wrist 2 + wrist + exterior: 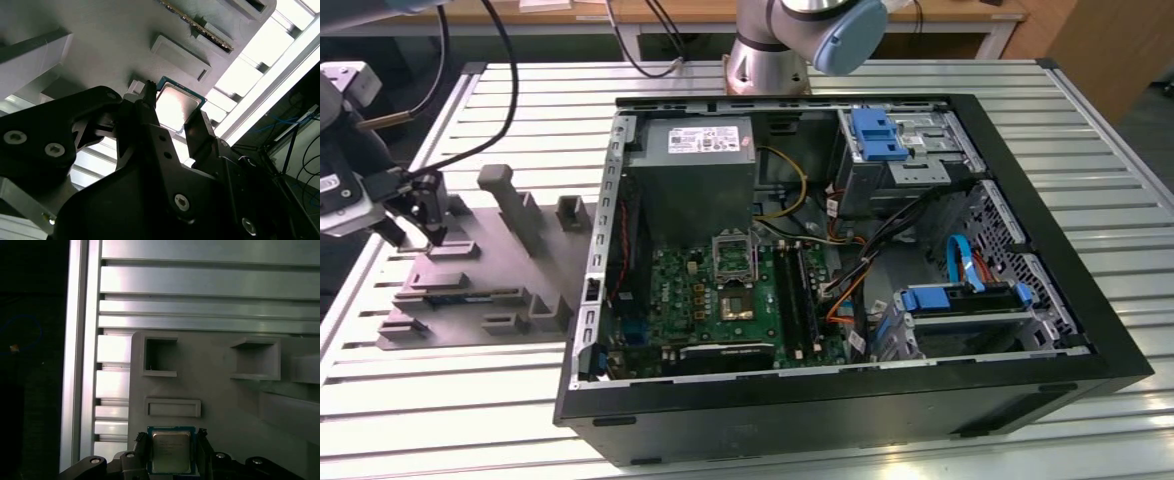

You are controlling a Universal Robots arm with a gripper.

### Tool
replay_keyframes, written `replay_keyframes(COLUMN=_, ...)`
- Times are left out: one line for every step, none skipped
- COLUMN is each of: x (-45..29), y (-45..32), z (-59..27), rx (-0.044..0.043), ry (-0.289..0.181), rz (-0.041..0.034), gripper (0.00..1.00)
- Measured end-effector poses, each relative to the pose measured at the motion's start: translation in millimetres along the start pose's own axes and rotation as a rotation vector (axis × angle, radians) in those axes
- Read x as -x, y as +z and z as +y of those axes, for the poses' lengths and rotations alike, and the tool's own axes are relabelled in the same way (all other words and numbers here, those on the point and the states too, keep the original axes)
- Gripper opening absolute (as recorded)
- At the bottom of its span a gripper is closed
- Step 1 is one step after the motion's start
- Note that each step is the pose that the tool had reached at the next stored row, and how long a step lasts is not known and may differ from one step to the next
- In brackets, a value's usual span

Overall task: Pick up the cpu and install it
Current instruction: 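Pick up the cpu and move it towards the insertion slot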

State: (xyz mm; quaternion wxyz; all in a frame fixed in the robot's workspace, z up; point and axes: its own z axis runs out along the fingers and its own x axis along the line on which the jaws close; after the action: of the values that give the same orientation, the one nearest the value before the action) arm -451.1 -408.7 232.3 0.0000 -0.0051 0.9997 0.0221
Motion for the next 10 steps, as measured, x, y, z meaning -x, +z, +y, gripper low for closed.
replay_keyframes(x=0.0, y=-0.3, z=0.0, rx=0.0, ry=0.0, rz=0.0, gripper=0.47)
replay_keyframes(x=0.0, y=-0.7, z=0.1, rx=0.0, ry=0.0, rz=0.0001, gripper=0.47)
replay_keyframes(x=0.0, y=-1.0, z=0.1, rx=0.0, ry=0.0, rz=0.0, gripper=0.47)
replay_keyframes(x=0.0, y=-1.3, z=0.1, rx=0.0, ry=0.0, rz=0.0, gripper=0.47)
replay_keyframes(x=0.0, y=-1.7, z=0.1, rx=0.0, ry=0.0, rz=0.0, gripper=0.47)
replay_keyframes(x=0.0, y=-2.0, z=0.1, rx=-0.0001, ry=0.0, rz=0.0001, gripper=0.47)
replay_keyframes(x=0.0, y=-2.3, z=0.1, rx=0.0, ry=0.0, rz=0.0, gripper=0.47)
replay_keyframes(x=0.0, y=-2.5, z=0.1, rx=0.0, ry=0.0, rz=0.0, gripper=0.47)
replay_keyframes(x=0.0, y=-2.7, z=0.1, rx=0.0, ry=0.0, rz=0.0, gripper=0.47)
replay_keyframes(x=0.0, y=-3.0, z=0.2, rx=0.0, ry=0.0, rz=0.0, gripper=0.47)
